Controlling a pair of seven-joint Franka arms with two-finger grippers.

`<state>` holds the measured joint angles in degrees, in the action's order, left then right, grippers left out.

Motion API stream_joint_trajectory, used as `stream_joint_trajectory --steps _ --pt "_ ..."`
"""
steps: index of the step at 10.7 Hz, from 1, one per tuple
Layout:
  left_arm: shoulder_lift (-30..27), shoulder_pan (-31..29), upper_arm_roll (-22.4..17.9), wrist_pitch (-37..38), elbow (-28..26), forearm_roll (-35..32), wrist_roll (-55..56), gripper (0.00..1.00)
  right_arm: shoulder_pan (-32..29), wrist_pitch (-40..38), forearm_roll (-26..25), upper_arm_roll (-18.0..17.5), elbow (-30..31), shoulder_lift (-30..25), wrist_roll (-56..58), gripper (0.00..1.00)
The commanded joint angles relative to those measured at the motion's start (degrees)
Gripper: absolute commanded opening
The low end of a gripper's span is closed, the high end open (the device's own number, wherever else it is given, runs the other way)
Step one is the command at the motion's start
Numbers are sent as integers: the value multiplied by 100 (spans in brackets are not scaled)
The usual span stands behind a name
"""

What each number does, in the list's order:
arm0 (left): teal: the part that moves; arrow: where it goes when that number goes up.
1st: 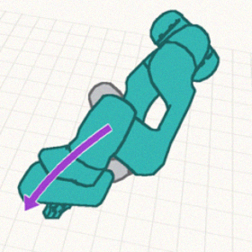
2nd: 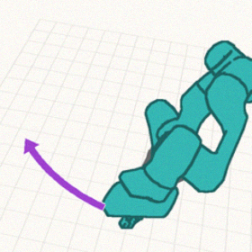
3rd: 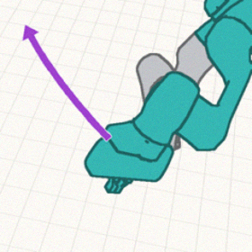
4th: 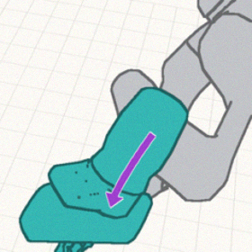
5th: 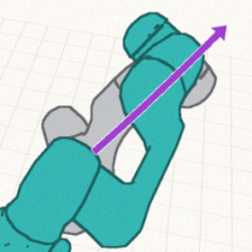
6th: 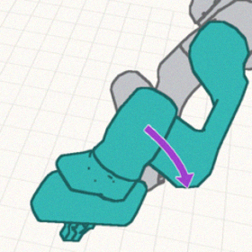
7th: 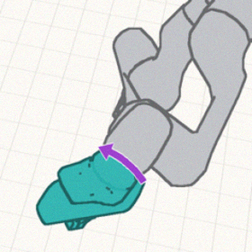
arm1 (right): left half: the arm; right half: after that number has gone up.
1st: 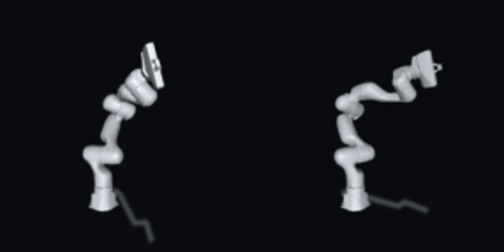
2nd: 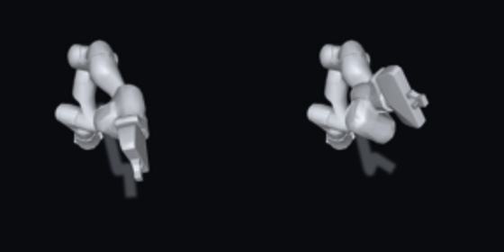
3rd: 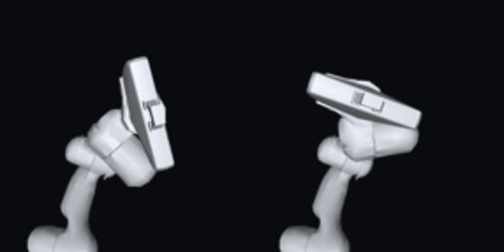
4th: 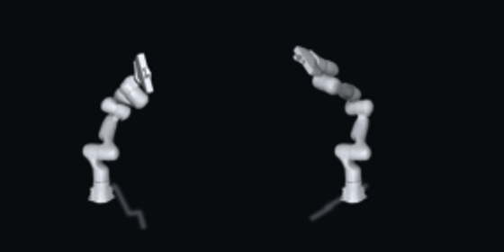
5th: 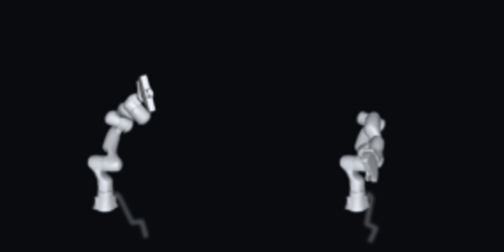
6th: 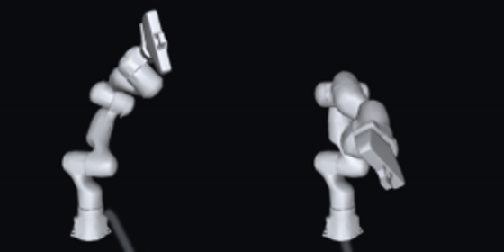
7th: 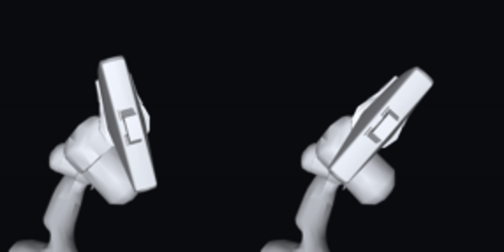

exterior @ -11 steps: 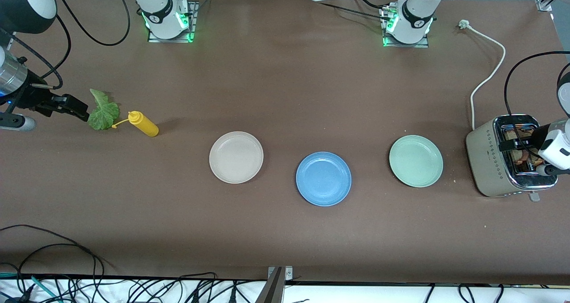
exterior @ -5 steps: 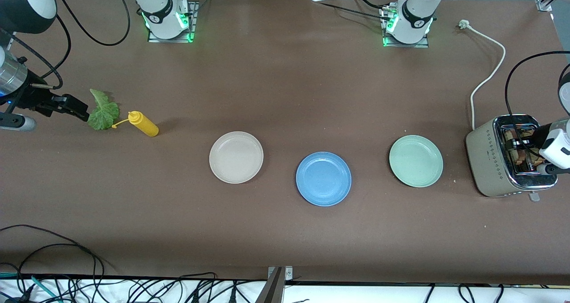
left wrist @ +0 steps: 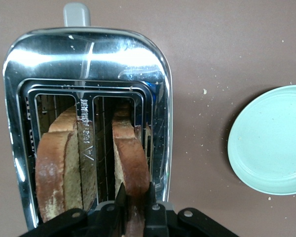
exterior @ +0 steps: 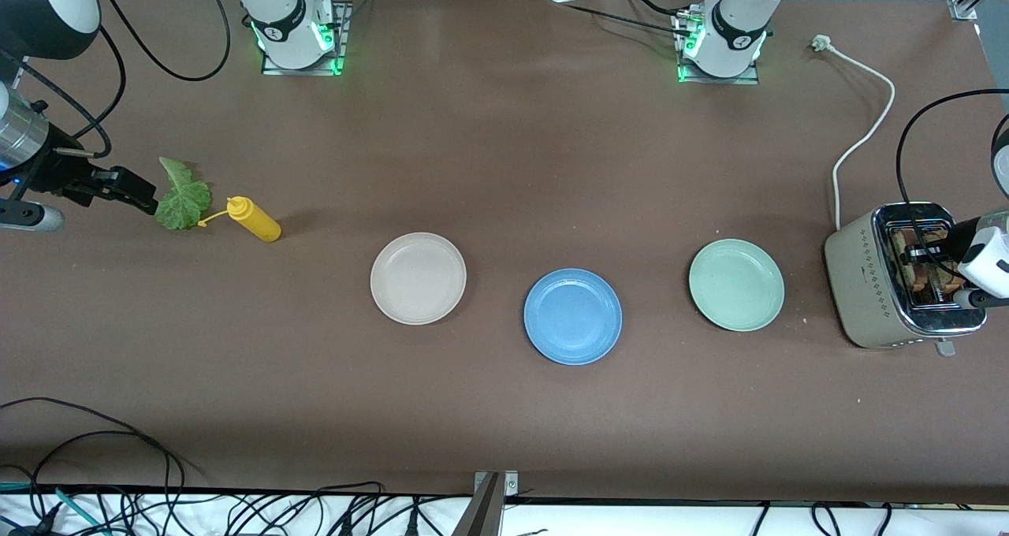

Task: Make sandwich in blue plate with both arms
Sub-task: 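Lower the left gripper into the toaster and grasp a bread slice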

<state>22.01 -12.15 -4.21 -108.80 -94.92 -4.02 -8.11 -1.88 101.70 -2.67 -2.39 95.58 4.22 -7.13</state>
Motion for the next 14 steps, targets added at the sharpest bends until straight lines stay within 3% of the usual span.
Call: stream_joint_trajectory --steps 1,7,11,14 --pt "-197 -24 35 254 8 68 -129 0 -6 -89 -67 -7 -127 35 -60 100" --pt "-574 -86 -1 596 78 68 -525 0 -6 -72 -58 -7 -118 35 -60 100" --pt "-602 -86 35 1649 798 59 -516 0 3 -89 -76 -7 -118 35 -86 100" --pt "-602 -77 96 1950 1027 51 -507 0 3 -63 -67 -7 -127 44 -130 100"
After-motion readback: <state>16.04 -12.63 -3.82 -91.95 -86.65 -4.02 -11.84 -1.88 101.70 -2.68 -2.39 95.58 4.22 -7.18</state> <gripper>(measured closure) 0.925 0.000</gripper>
